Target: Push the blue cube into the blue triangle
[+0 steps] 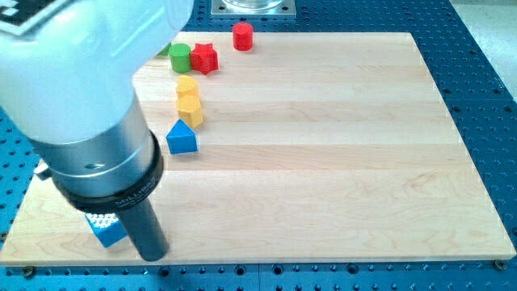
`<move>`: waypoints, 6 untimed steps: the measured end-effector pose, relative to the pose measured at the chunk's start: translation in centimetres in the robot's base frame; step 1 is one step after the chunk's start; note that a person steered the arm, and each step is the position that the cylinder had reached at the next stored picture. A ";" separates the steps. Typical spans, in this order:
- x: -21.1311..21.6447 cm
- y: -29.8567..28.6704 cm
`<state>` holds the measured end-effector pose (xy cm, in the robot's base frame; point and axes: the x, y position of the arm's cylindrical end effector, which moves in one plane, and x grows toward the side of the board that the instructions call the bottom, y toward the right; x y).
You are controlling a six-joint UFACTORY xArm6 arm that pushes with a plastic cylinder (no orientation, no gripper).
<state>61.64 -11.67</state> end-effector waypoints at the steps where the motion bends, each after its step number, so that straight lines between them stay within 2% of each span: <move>1: 0.0 0.3; 2: 0.0 0.5; 3: 0.0 -1.8; 5: -2.4 -7.5; 6: -2.7 -12.9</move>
<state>58.96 -24.60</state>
